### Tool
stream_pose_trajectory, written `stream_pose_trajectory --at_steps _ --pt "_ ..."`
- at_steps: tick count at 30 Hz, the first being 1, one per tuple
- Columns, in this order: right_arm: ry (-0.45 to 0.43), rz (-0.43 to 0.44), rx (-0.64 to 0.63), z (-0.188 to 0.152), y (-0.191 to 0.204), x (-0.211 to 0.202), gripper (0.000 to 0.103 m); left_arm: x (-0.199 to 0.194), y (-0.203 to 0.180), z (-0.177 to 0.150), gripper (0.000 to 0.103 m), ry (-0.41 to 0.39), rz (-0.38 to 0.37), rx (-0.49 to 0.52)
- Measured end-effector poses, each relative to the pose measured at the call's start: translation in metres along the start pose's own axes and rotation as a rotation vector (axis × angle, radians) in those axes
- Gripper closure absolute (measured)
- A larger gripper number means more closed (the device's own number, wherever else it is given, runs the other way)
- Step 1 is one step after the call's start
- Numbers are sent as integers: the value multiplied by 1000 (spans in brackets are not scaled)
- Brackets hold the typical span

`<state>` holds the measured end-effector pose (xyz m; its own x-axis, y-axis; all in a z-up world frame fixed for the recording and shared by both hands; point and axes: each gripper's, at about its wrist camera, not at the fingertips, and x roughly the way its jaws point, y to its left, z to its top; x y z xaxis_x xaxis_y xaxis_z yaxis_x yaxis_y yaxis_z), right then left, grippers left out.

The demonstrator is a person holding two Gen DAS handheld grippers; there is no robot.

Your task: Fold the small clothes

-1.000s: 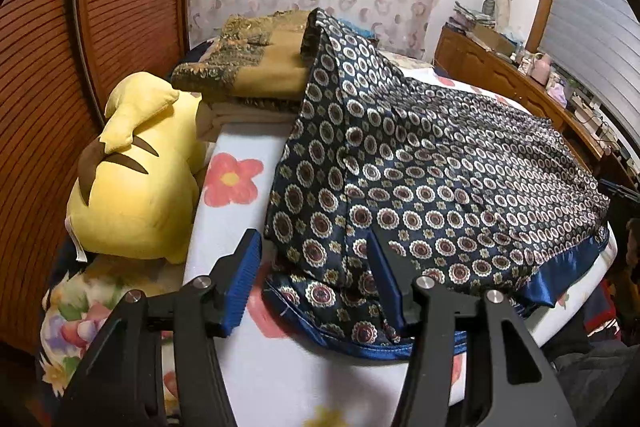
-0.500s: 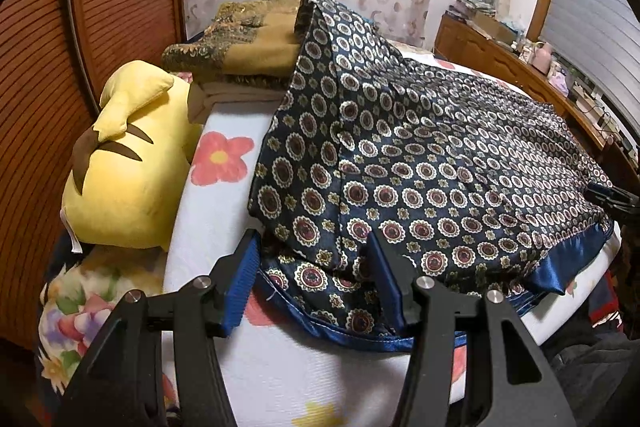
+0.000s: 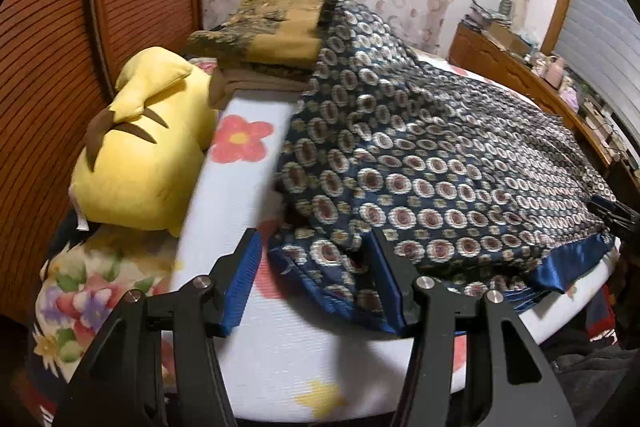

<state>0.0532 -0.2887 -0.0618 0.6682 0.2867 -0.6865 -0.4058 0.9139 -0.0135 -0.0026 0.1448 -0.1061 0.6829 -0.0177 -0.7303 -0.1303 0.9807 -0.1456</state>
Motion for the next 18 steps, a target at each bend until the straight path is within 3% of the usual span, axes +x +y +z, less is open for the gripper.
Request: stream_pose_trajectory --at_steps 11,16,18 --pt "-4 6 -1 -1 -5 -3 42 11 -6 10 48 -9 -19 -2" --pt "-9 9 0 -1 -6 -3 42 13 -7 11 90 -6 -47 4" --pt "-11 10 0 -2 -8 -3 42 14 -7 13 96 -6 -67 -8"
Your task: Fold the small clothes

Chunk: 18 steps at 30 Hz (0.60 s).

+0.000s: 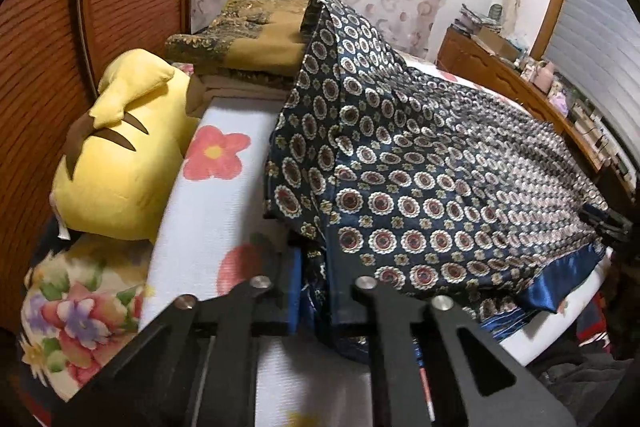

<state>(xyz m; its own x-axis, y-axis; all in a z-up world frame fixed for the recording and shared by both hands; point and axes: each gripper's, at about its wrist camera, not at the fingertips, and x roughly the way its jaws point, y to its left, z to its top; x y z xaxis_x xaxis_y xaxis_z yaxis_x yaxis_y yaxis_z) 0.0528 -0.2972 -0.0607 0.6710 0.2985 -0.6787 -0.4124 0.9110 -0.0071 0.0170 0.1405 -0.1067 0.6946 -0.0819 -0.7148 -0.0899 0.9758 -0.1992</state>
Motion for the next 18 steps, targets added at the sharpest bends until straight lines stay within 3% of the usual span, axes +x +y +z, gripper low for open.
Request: stream_pose_trajectory --at_steps 7,12,18 --pt "2 13 17 1 -4 0 42 -23 -40 27 98 -117 -120 64" --pt "14 2 39 5 -11 -1 42 -39 -101 63 98 -198 -258 151" --pt "-7 -16 56 9 -22 -12 42 -42 -175 94 98 -234 -390 265"
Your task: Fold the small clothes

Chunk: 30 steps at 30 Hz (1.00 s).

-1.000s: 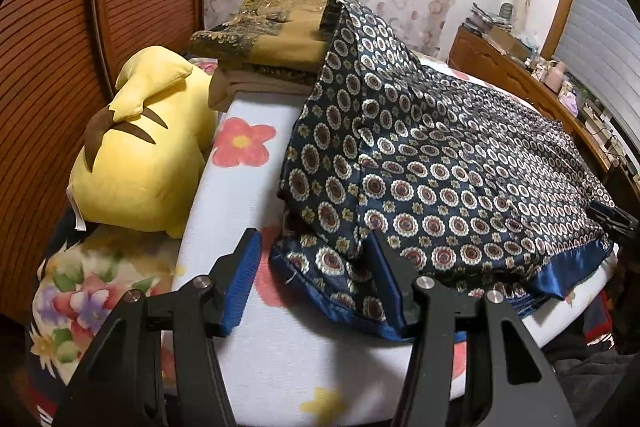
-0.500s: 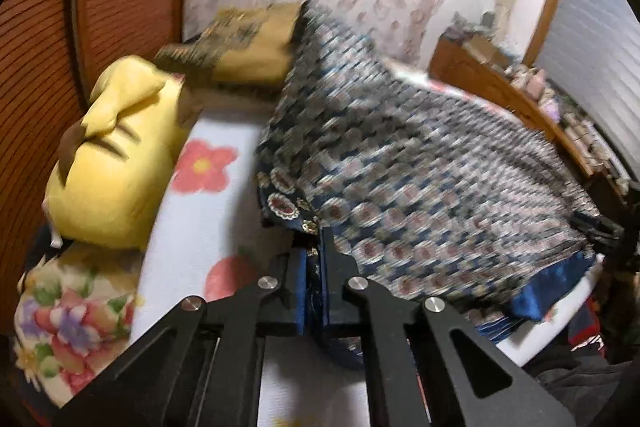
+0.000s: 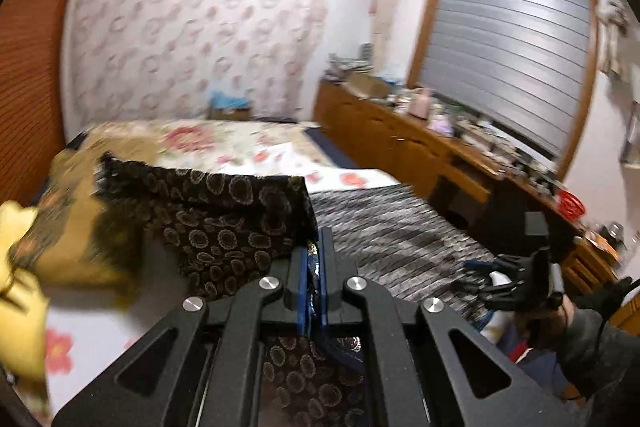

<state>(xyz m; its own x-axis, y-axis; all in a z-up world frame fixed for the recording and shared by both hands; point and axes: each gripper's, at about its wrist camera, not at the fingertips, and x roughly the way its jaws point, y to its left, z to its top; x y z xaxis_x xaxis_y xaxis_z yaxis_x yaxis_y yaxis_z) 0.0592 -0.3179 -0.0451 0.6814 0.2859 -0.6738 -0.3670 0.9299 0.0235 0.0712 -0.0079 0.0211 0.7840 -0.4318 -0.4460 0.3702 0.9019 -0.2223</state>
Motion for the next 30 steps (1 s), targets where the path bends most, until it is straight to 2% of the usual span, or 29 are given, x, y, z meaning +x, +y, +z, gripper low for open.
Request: stream_pose_trajectory --at_steps 4,9,11,12,13,14,15,19,30 --pt "-20 -8 17 0 -9 -10 42 26 -38 20 98 19 -73 66" --pt "-31 -11 37 -1 -18 -17 42 40 -79 31 98 53 -152 130" --pt "-30 -10 28 -2 -18 -19 42 48 -87 29 92 100 -155 147" --pt "-30 -13 21 -2 -18 -19 42 51 -89 27 83 123 -158 160" --pt "-29 -12 16 -2 -17 -19 42 54 -91 23 70 144 -159 174" --pt "-29 -9 13 -1 -17 -20 42 55 -92 22 63 148 -155 179" --pt "-30 -8 10 0 -17 -20 42 54 -91 19 55 148 -147 178" --pt "-40 0 4 5 -14 -20 42 55 -77 9 46 168 -125 151" --pt "-64 74 -57 29 23 -14 42 41 -36 -21 44 193 -25 75"
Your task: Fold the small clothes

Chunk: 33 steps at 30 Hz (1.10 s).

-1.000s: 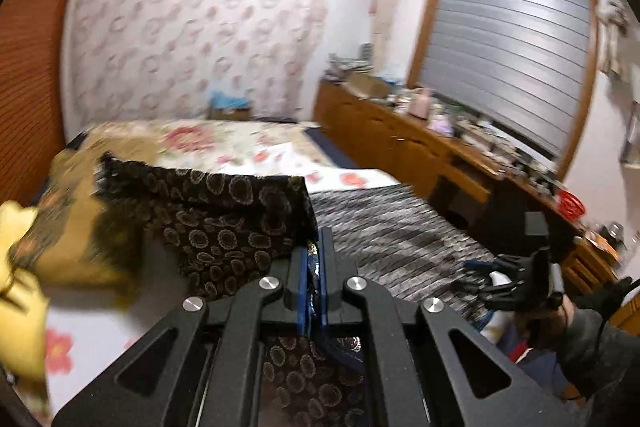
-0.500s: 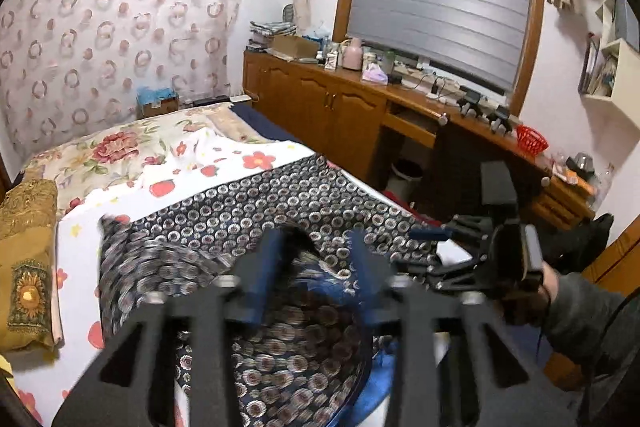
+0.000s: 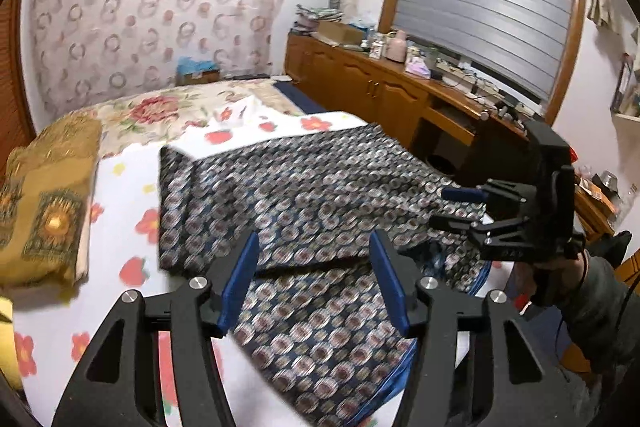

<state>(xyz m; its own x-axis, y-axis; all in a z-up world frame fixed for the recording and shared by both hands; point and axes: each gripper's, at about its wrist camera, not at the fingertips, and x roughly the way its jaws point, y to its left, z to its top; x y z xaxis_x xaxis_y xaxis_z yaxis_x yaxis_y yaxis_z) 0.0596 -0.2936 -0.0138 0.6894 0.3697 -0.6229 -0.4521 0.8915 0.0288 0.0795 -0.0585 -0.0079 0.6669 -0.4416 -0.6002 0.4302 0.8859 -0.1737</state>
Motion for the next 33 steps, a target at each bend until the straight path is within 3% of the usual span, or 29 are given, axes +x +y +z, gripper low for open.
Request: stream_pose_trajectory --at_steps 8,16,23,29,33 --pt "82 84 -124 14 41 39 42 -4 22 -27 43 42 77 -13" --pt "174 72 -189 32 60 90 42 -3 36 -41 43 50 81 -59" --pt "179 56 -212 40 67 111 44 1 36 -46 43 57 88 -64" --pt "148 115 -137 37 57 105 94 2 33 -48 42 58 83 -53" --pt "102 108 -126 39 56 101 100 2 35 -50 42 55 70 -68"
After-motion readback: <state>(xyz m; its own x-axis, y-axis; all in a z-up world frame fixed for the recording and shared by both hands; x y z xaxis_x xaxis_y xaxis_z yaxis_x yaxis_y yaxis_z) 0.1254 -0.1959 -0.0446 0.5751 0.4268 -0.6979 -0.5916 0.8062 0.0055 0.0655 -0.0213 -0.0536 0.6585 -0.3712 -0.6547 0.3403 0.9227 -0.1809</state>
